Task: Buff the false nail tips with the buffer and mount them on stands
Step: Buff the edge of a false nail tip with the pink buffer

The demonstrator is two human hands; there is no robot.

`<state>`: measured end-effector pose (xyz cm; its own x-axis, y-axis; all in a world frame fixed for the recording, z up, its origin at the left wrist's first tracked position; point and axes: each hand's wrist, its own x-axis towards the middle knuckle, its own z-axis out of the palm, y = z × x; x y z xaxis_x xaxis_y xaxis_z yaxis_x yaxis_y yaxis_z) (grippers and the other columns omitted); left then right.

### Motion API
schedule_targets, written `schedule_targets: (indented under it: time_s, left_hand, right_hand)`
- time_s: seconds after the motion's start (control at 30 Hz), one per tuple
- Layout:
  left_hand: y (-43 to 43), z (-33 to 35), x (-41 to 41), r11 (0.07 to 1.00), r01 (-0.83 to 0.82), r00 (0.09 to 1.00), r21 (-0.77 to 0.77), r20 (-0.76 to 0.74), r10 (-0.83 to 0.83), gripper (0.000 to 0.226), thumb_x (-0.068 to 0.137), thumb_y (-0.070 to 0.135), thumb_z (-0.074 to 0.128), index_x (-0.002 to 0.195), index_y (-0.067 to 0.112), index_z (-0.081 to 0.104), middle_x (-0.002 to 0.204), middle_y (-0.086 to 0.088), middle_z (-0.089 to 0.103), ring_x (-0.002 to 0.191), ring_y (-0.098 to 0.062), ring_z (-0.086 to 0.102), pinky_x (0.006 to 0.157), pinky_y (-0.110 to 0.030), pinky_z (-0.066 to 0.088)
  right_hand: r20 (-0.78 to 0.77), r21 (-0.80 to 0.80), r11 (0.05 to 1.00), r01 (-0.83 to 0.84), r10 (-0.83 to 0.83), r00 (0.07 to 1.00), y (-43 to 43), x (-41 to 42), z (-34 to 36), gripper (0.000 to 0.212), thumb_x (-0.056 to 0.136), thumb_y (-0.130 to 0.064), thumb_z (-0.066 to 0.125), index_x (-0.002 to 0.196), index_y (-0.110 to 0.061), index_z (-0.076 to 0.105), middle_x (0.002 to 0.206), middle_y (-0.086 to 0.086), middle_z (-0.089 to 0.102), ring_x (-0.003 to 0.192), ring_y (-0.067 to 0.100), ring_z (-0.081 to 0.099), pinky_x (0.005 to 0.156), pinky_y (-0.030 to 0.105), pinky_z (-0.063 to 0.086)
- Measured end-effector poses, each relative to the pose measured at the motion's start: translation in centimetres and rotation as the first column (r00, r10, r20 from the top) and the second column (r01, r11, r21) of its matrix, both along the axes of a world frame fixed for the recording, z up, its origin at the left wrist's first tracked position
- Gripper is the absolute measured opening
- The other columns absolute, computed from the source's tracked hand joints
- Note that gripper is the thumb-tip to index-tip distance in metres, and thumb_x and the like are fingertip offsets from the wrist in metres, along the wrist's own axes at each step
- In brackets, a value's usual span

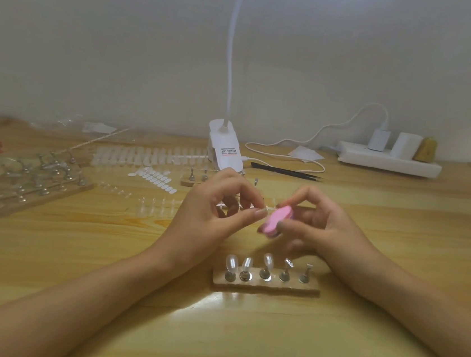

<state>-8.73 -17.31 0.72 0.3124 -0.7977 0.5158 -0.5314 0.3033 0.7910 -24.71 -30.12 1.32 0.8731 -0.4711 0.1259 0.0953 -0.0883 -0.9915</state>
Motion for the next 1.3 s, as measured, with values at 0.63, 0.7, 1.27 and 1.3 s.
schedule_targets:
  time_s: [0.63,0.7,1.27,1.3]
  left_hand:
    - [-0.06,-0.05,0.05,1.000,0.006,1.000,0.002,0.023,-0.006,0.007,0.084,0.019,0.076,0.081,0.020,0.070,0.087,0.016,0.056,0.072,-0.006,0.054,0.063,-0.023,0.047]
    - [-0.01,-0.02,0.05,1.000,0.005,1.000,-0.004,0.018,-0.005,0.007,0.084,0.018,0.076,0.081,0.020,0.070,0.086,0.016,0.055,0.072,-0.007,0.054,0.064,-0.022,0.046]
    - [-0.01,0.19,-0.09,1.000,-0.009,0.999,-0.015,0.048,0.010,0.008,0.083,0.016,0.076,0.080,0.019,0.069,0.082,0.018,0.056,0.070,-0.004,0.052,0.064,-0.014,0.041]
    - [-0.02,0.21,-0.12,1.000,-0.007,0.998,-0.015,0.058,0.007,0.007,0.083,0.016,0.076,0.080,0.018,0.069,0.082,0.018,0.056,0.070,-0.004,0.052,0.064,-0.014,0.042]
  right_hand:
    - [0.068,0.052,0.995,0.082,-0.085,0.994,-0.27,-0.05,-0.13,0.037,0.077,-0.023,0.071,0.105,-0.009,0.053,0.094,0.016,0.076,0.086,0.026,0.073,0.065,0.033,0.061]
    - [0.018,-0.027,1.000,-0.012,0.013,1.000,0.00,0.00,-0.16,0.035,0.080,-0.022,0.071,0.105,-0.008,0.051,0.096,0.016,0.076,0.084,0.027,0.074,0.067,0.038,0.062]
    - [0.061,-0.052,0.994,0.099,-0.095,0.994,0.09,-0.08,-0.21,0.030,0.085,-0.026,0.070,0.106,-0.012,0.054,0.095,0.009,0.077,0.082,0.017,0.072,0.059,0.024,0.056]
    - [0.064,-0.045,0.991,0.129,-0.126,0.990,0.01,-0.14,-0.23,0.030,0.085,-0.026,0.071,0.105,-0.012,0.054,0.095,0.009,0.077,0.083,0.019,0.071,0.058,0.025,0.055]
